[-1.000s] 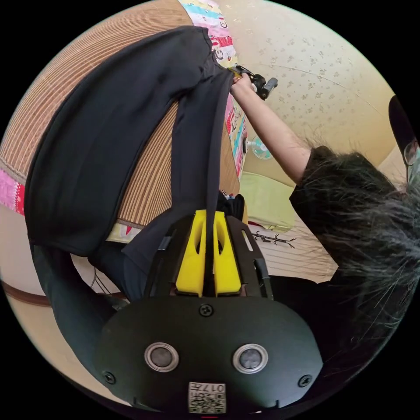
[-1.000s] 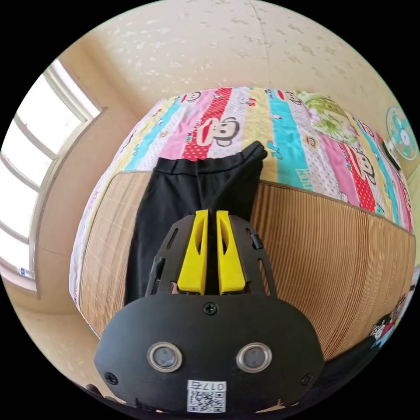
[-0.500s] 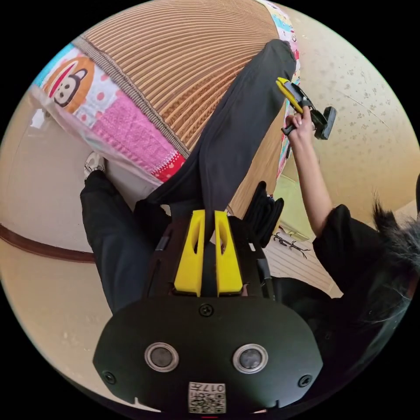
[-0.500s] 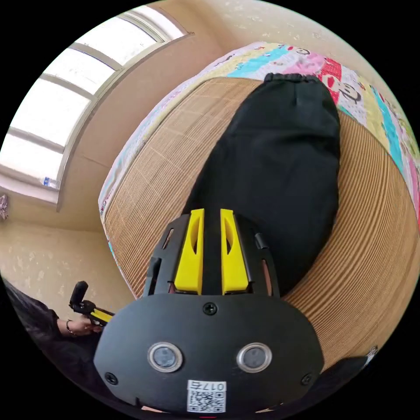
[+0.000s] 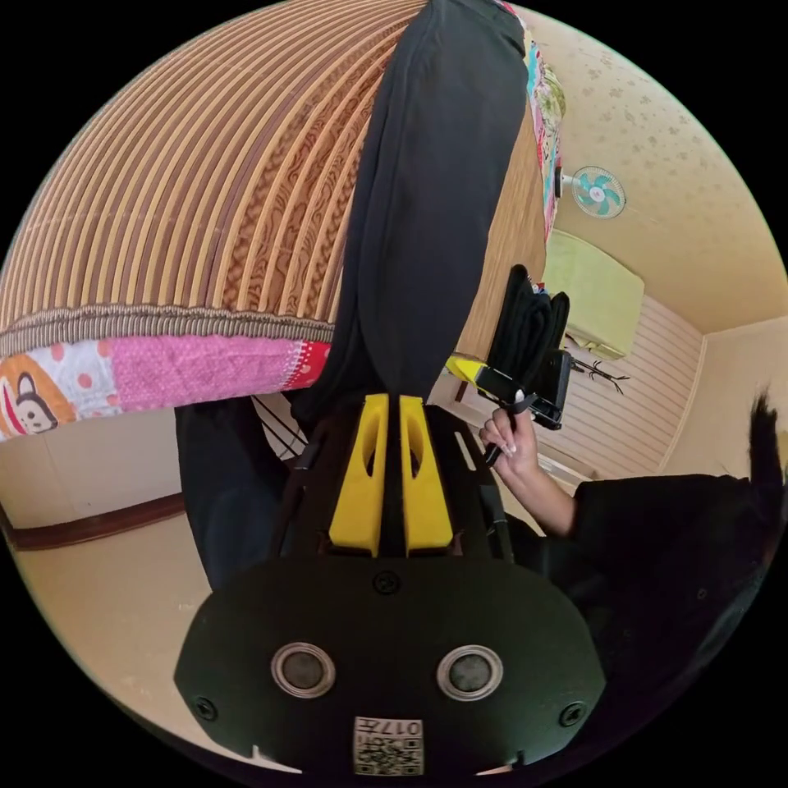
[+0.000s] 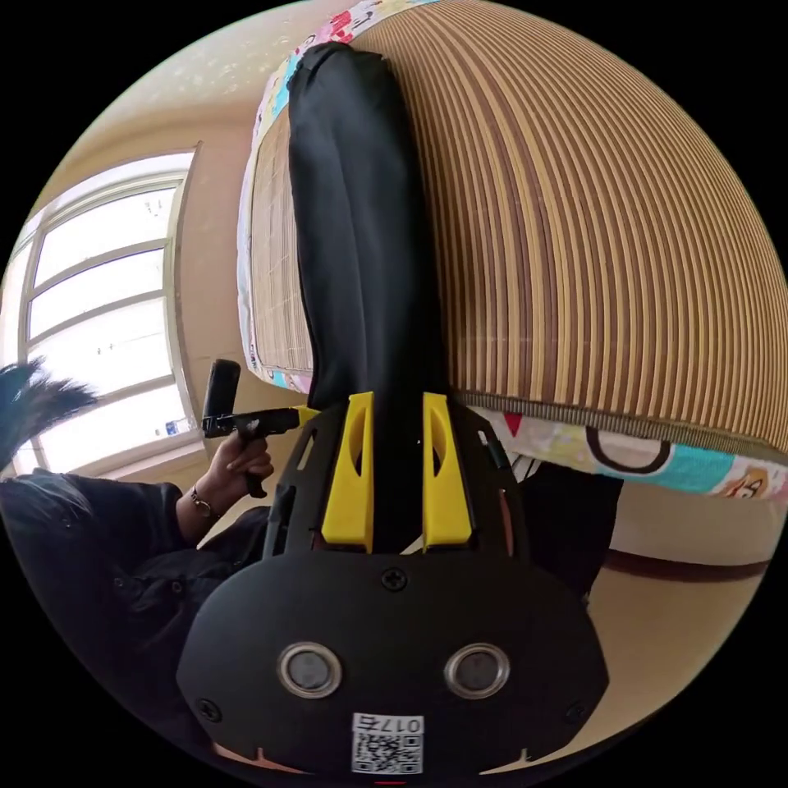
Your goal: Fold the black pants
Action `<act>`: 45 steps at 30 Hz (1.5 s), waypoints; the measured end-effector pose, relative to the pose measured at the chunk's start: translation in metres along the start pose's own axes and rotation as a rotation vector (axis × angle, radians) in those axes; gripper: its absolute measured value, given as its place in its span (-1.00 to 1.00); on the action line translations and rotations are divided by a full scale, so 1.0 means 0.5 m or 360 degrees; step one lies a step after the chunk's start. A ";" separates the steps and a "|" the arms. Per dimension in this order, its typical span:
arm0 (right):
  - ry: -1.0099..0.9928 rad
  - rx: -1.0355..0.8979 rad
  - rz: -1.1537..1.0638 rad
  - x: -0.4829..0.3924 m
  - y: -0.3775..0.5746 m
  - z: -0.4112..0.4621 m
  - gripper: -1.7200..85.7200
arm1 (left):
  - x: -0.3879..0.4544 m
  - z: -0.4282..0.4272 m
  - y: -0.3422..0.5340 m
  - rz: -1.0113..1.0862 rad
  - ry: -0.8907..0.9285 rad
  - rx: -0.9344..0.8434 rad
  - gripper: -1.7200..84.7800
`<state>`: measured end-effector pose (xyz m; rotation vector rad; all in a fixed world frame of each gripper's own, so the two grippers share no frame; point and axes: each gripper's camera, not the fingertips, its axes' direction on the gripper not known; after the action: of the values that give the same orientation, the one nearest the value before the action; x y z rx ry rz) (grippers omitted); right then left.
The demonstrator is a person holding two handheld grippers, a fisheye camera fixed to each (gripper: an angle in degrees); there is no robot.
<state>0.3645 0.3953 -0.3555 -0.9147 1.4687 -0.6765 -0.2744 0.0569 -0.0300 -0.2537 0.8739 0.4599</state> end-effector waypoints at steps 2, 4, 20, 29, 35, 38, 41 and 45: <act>-0.0115 0.0029 0.0106 0.021 0.032 0.032 -0.72 | 0.026 -0.004 0.008 0.0049 0.0152 -0.0002 -0.92; -0.0162 0.0037 0.0140 0.032 0.034 0.054 -0.72 | 0.028 -0.009 0.020 0.0029 0.0212 0.0010 -0.93; 0.0675 -0.0213 0.0088 -0.059 0.104 -0.001 -0.93 | 0.022 0.108 0.088 -0.0193 -0.0006 -0.0107 -0.87; -0.0247 0.0264 -0.0127 0.108 -0.123 -0.178 -0.79 | 0.117 0.007 0.054 0.0199 -0.0150 0.0408 -0.74; -0.0275 -0.0004 -0.0182 0.193 -0.294 -0.174 -0.68 | 0.107 0.007 -0.107 0.0279 0.0008 0.0453 -0.73; -0.0454 -0.0095 -0.0243 0.208 -0.325 -0.152 -0.70 | 0.125 0.051 -0.163 0.0359 0.0003 0.0324 -0.77; -0.0617 -0.0216 -0.0242 0.228 -0.336 -0.116 -0.76 | 0.134 0.098 -0.172 0.0359 0.0025 0.0247 -0.80; -0.0777 -0.0211 -0.0317 0.223 -0.295 -0.127 -0.86 | 0.134 0.154 -0.142 0.0370 0.0237 0.0025 -0.85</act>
<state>0.3270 0.2178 -0.2831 -1.2409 1.0034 -0.4574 -0.1507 0.0444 -0.0325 -0.1740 1.0583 0.6559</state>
